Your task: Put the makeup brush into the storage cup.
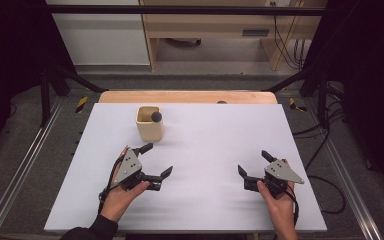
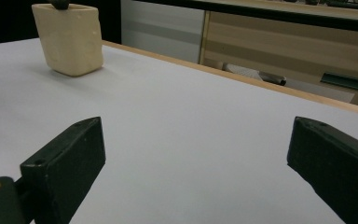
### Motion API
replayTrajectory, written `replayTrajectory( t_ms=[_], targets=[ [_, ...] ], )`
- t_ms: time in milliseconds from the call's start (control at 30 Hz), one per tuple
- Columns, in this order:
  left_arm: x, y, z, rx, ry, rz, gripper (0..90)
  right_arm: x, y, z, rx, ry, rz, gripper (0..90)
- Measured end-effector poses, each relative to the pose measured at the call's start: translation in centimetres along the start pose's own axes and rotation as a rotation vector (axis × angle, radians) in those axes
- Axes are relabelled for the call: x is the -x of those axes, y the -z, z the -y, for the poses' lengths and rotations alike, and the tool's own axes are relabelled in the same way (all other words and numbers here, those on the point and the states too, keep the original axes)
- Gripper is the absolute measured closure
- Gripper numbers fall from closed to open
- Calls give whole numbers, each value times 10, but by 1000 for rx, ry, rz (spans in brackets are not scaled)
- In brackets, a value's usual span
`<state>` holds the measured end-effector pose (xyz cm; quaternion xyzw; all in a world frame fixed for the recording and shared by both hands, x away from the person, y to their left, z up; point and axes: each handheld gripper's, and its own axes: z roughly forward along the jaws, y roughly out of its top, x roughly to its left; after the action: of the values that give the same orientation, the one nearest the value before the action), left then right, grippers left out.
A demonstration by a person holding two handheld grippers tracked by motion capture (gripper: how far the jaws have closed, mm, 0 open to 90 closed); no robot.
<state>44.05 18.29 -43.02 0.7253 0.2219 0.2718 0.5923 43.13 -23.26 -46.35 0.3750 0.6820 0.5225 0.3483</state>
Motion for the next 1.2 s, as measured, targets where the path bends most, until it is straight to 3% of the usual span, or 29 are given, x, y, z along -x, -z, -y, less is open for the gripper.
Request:
replayTrajectory(
  t_ms=[633, 1200],
  targets=[
    [-23, 45, 17, 32, 20, -79, 33, -4, 5, -8, 4, 20, 4, 43],
    [-39, 73, 33, 57, 51, -144, 32, 5, 15, -1, 4, 5, 18, 40]
  ],
)
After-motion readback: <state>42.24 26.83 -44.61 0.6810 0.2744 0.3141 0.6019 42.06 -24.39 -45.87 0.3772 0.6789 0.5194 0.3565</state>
